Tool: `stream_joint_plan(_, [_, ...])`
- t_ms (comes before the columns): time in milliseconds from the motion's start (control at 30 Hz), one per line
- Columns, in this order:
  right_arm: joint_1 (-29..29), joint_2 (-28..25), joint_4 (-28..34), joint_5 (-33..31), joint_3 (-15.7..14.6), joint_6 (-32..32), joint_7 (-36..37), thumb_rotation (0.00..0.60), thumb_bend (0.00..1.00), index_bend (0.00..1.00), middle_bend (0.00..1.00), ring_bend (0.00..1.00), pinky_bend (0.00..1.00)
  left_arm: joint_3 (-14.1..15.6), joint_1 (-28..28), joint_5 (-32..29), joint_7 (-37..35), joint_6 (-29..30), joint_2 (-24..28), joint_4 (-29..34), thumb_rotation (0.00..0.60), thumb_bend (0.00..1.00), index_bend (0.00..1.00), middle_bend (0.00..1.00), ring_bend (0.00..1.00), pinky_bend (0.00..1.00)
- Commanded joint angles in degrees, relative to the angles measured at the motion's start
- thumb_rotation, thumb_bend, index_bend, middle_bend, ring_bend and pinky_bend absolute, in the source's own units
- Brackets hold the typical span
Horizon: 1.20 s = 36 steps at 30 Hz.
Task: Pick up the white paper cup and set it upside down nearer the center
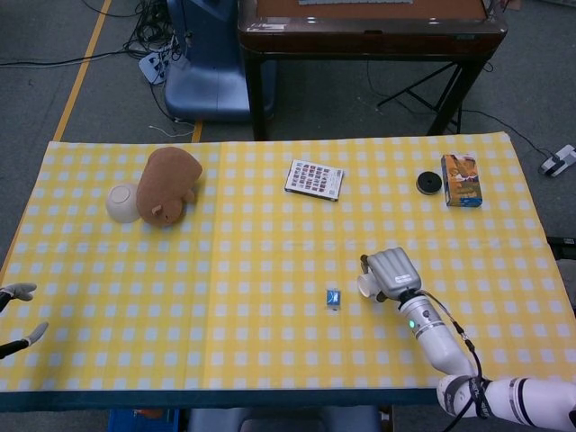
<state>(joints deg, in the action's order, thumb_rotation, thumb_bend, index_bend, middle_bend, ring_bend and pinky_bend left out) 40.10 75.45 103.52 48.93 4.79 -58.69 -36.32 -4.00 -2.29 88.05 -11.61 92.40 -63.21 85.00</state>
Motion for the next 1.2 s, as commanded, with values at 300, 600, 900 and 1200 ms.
stream_joint_plan(300, [-8.1, -2.8, 0.0, 17.6, 4.9, 7.7, 44.8, 0.600, 0.01, 0.54, 1.00, 1.00, 1.00, 0.1, 0.0, 0.1, 0.3, 0.0, 0.0, 0.2, 0.600, 0.04, 0.42, 0.46, 0.39, 0.65])
stream_joint_plan(600, [-11.0, 2.2, -8.8, 28.9, 3.9, 6.9, 70.1, 0.600, 0.01, 0.54, 1.00, 1.00, 1.00, 0.0, 0.2, -0.1, -0.3, 0.1, 0.1, 0.1, 0.600, 0.04, 0.42, 0.46, 0.39, 0.65])
stream_joint_plan(900, [-11.3, 8.4, -17.0, 31.1, 2.6, 7.0, 81.9, 0.600, 0.00, 0.54, 1.00, 1.00, 1.00, 0.0, 0.3, -0.1, -0.7, 0.3, 0.3, 0.1, 0.600, 0.04, 0.42, 0.46, 0.39, 0.65])
stream_joint_plan(1200, [-10.0, 14.2, -25.1, 35.3, 1.8, 6.0, 92.4, 0.600, 0.00, 0.54, 1.00, 1.00, 1.00, 0.0, 0.3, -0.2, -1.6, 0.2, 0.5, -0.1, 0.600, 0.04, 0.42, 0.46, 0.39, 0.65])
